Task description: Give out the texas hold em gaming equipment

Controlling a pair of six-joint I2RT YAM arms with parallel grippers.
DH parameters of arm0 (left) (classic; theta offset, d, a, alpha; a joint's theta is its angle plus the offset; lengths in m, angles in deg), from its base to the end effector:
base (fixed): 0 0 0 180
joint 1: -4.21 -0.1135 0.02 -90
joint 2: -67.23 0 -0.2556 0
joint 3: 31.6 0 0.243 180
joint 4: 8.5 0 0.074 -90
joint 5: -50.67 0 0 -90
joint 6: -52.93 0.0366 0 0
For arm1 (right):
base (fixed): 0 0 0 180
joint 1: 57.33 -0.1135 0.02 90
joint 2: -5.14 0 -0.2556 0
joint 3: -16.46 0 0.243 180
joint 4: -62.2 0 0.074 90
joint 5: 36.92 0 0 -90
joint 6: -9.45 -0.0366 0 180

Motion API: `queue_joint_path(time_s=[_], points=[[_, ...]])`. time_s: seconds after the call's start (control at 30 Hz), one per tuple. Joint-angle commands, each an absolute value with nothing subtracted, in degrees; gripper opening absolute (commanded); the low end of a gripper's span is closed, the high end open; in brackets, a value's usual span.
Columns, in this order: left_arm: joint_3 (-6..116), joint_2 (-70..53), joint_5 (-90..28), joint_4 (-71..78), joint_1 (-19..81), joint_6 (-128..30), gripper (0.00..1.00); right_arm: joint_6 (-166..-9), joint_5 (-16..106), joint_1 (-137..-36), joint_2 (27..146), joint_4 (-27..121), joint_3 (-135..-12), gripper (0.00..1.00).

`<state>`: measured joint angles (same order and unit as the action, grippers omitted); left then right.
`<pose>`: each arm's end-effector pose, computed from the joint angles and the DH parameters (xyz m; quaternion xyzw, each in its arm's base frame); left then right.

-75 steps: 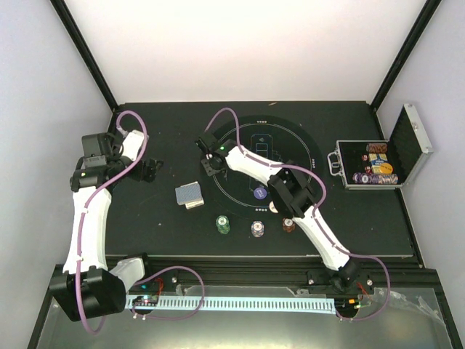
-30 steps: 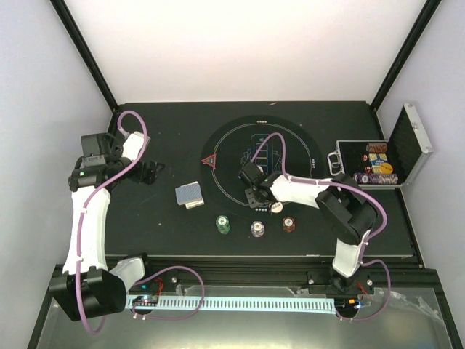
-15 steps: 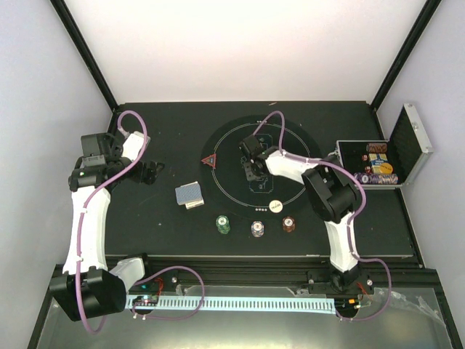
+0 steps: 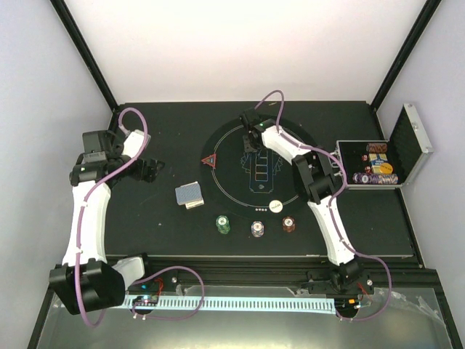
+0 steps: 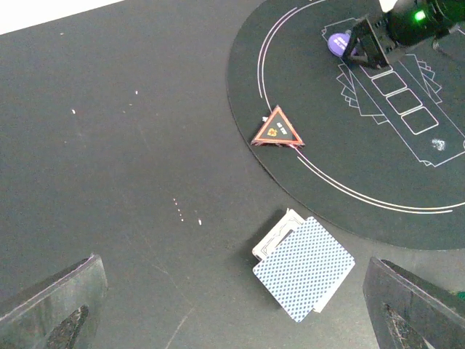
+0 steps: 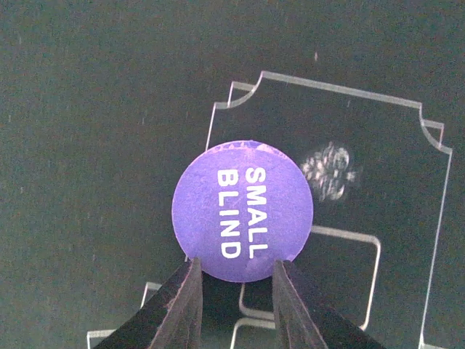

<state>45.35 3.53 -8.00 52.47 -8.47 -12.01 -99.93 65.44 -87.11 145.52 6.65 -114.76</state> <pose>0.2131 0.0284 0.3205 0.1936 0.8823 -0.1260 0.4100 0.4410 0.2434 0.1386 -0.0645 0.9682 -0.0050 0.2416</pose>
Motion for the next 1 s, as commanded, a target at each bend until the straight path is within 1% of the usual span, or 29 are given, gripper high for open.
queue_joint_path(time_s=[0.0,0.13,0.23,0.33,0.4,0.5,0.53,0.57,0.6,0.63,0.83,0.97], points=[[47.9,2.5,-7.2,52.1,-8.8,-10.9,0.99,-99.6,64.4,-84.8,151.5,0.3,-123.0,0.3],[48.4,2.0,-7.9,52.8,-8.8,-10.3,0.99,-99.2,64.6,-83.9,154.5,-1.6,-129.5,0.31],[49.1,1.9,-8.2,53.9,-8.9,-9.8,0.99,-98.2,64.9,-83.9,154.3,-2.3,-131.6,0.32],[49.3,2.0,-8.2,54.8,-8.8,-9.6,0.99,-97.3,65.0,-83.9,151.4,-2.1,-130.6,0.36],[49.4,2.1,-8.1,55.1,-8.8,-9.7,0.99,-96.9,64.7,-84.0,147.8,-1.9,-127.7,0.42],[49.8,2.4,-8.0,56.4,-8.8,-9.4,0.99,-96.8,65.2,-84.8,141.0,-0.2,-119.7,0.5],[50.0,2.6,-7.8,56.9,-8.8,-9.1,0.99,-96.8,65.3,-85.2,138.0,0.9,-116.0,0.55],[50.2,2.7,-7.7,57.4,-8.8,-8.9,0.99,-96.7,65.2,-85.7,135.2,2.4,-111.7,0.64],[50.4,2.9,-7.5,57.9,-8.8,-8.6,0.99,-96.8,64.9,-86.6,132.0,4.2,-107.4,0.7],[50.5,3.2,-7.5,58.3,-8.9,-8.4,0.99,-97.0,65.0,-87.3,129.0,5.5,-103.0,0.72],[50.3,4.6,-6.6,59.5,-8.9,-8.4,0.99,-101.5,65.6,-93.4,113.7,13.7,-76.5,0.73],[49.7,5.2,-4.8,59.8,-8.9,-8.6,0.99,-104.7,66.7,-97.0,108.5,16.8,-65.7,0.73]])
